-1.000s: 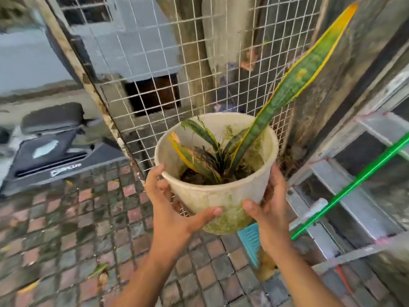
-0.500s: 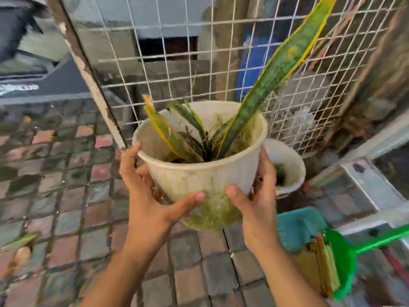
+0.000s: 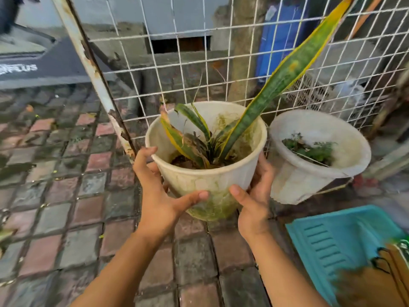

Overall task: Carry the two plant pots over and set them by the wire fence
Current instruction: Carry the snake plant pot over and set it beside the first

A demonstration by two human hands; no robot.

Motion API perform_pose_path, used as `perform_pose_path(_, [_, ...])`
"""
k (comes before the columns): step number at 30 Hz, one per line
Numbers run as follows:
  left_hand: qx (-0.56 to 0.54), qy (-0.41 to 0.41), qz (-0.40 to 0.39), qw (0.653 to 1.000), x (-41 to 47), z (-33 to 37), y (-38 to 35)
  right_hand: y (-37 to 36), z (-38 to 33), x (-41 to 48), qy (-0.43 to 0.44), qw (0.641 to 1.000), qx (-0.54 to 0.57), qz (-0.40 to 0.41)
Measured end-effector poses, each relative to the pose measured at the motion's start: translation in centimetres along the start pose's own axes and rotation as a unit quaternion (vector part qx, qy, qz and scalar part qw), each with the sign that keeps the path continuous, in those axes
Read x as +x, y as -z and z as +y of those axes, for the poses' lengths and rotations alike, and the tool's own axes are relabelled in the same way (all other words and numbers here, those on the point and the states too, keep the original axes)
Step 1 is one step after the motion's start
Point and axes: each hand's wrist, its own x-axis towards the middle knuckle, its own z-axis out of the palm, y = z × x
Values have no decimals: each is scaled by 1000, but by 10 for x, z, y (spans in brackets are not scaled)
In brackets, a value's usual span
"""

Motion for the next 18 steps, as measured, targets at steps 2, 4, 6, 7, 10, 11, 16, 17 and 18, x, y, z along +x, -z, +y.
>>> perform_pose_path(2, [3,-1,-3,1000,-2,-9,3,1,12,-3,-8,1000,0,-6])
perform_pose_path(4, [11,-8,-10,1000,-2,-18,5,3,21,-8,-20,1000,-1,-12])
perform_pose_path(6, [17,-6,-12,1000,-4,-25,8,7,28,-15,-29,999,-3,-15])
perform_pose_path(7, [13,-3,-11,1000,-6,-27,9,9,30,-17,-31,999,-2,-15])
perform_pose_path(10, [1,26,-15,1000,-19,-33,8,15,34,-25,-43,999,-8,-25])
perform_pose_path(11, [-3,37,-12,999,-26,-36,6,18,35,-28,-47,999,-10,-25])
perform_pose_path(16, [-13,78,-5,997,-52,-47,3,33,44,-40,-62,997,-43,-11])
perform_pose_path(17, [-12,83,-4,996,-54,-50,3,37,49,-42,-64,996,-57,-14])
perform_pose_path(18, [-5,86,-3,996,-56,-54,4,40,54,-43,-69,995,-72,-19])
